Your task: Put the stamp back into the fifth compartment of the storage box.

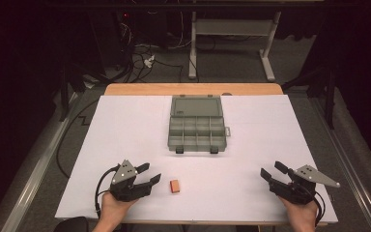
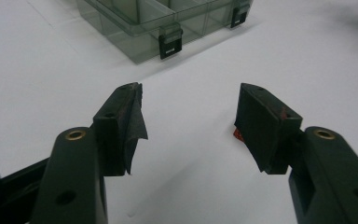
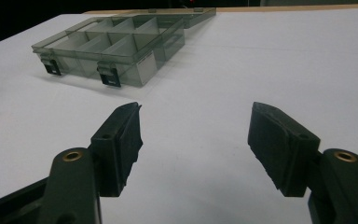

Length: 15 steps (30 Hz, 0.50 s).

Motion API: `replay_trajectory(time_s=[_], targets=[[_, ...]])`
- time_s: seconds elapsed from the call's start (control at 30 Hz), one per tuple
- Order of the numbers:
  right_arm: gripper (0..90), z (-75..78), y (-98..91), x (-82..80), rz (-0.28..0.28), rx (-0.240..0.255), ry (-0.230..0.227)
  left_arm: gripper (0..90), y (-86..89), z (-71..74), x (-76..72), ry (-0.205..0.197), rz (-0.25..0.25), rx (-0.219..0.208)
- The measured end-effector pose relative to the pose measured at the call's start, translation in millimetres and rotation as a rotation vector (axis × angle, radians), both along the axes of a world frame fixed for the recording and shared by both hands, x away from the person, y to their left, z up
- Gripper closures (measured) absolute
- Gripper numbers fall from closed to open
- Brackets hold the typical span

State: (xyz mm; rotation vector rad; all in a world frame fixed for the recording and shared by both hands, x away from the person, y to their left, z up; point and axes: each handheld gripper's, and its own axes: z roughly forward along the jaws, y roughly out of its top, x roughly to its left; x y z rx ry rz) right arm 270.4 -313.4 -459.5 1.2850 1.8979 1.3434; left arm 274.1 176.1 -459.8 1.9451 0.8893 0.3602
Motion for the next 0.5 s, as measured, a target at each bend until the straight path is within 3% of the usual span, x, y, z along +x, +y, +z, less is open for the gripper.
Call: replay_trajectory(time_s=[0.1, 0.5], targets=[[34.7, 0.1, 0.2, -0.2, -0.002, 0.002, -0.003, 41.2, -3.4, -0.5, -0.5, 0.016, -0.009, -0.010], [34.7, 0.1, 0.3, -0.2, -0.001, 0.001, -0.001, 40.8, -27.6, -5.0, -5.1, 0.031, -0.078, 0.053]])
